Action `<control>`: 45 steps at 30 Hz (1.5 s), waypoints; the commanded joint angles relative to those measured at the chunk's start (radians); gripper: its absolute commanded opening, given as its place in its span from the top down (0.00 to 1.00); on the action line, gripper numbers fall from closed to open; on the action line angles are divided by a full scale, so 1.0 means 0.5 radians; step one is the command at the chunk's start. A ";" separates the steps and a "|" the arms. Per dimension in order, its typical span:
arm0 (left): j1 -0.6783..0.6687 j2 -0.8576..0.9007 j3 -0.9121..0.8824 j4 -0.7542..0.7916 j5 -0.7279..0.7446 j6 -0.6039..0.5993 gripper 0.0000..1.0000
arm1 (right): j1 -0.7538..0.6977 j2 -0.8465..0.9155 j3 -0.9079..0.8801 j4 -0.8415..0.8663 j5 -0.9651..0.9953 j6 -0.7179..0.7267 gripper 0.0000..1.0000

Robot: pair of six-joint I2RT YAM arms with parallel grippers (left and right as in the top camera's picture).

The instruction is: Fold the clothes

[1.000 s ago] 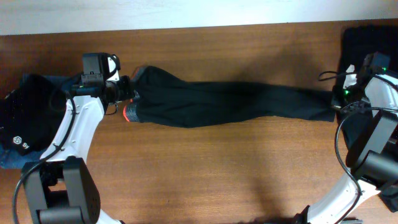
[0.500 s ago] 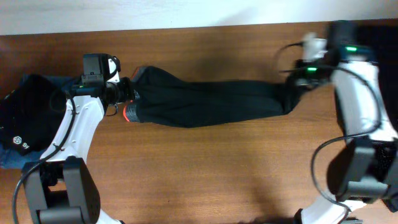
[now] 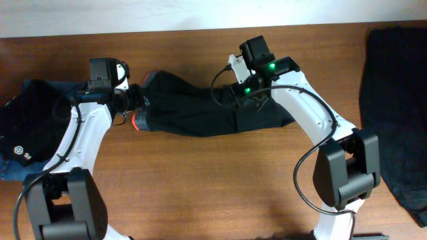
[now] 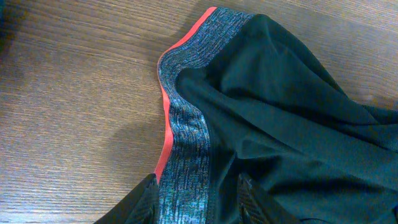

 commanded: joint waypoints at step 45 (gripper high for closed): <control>-1.214 0.176 0.290 0.176 -0.172 1.005 1.00 | -0.842 -0.011 0.008 -0.600 0.085 0.063 0.53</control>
